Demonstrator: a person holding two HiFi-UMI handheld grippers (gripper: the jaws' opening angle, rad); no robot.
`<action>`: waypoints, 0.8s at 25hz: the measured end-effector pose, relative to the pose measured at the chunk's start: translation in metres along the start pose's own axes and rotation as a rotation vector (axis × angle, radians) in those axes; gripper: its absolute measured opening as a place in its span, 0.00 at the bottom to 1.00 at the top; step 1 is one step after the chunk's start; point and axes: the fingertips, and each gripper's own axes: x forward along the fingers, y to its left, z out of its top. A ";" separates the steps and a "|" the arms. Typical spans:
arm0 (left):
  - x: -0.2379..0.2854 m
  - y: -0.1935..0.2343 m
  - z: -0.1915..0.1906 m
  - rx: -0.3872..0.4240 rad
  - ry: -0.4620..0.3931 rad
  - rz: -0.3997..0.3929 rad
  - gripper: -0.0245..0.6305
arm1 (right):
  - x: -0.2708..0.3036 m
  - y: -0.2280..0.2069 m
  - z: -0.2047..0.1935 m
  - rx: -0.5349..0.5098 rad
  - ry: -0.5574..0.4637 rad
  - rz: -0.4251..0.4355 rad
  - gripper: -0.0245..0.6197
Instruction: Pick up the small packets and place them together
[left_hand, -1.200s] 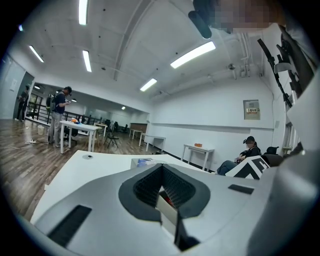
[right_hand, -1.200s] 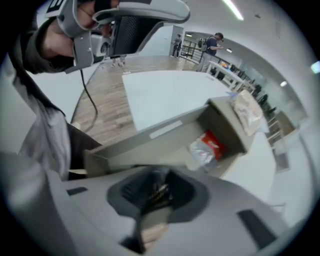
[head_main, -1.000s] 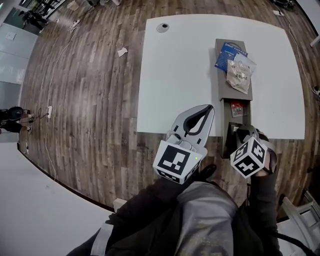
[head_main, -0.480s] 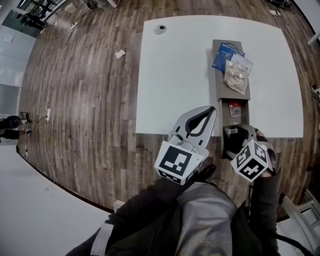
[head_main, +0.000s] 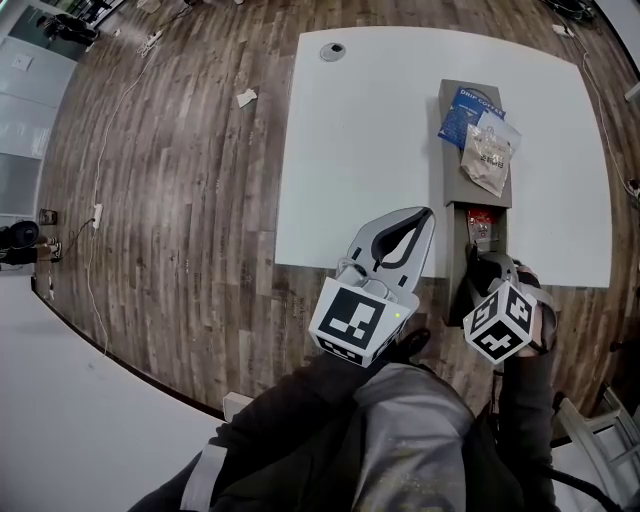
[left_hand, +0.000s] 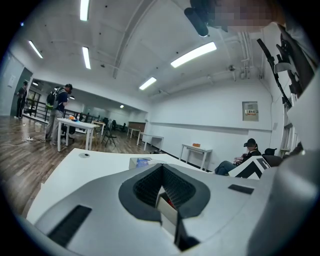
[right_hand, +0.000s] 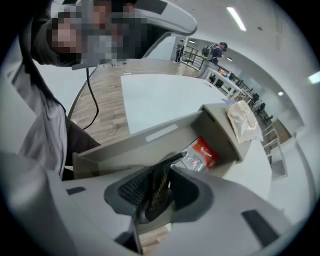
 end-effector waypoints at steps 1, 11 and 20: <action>0.000 -0.001 0.000 0.001 0.000 -0.001 0.04 | 0.000 -0.001 0.000 0.011 -0.006 -0.005 0.25; -0.010 -0.030 0.024 0.062 -0.033 -0.035 0.04 | -0.052 -0.027 0.025 0.081 -0.164 -0.163 0.16; -0.019 -0.059 0.035 0.106 -0.048 -0.065 0.04 | -0.078 -0.022 0.026 0.102 -0.234 -0.191 0.16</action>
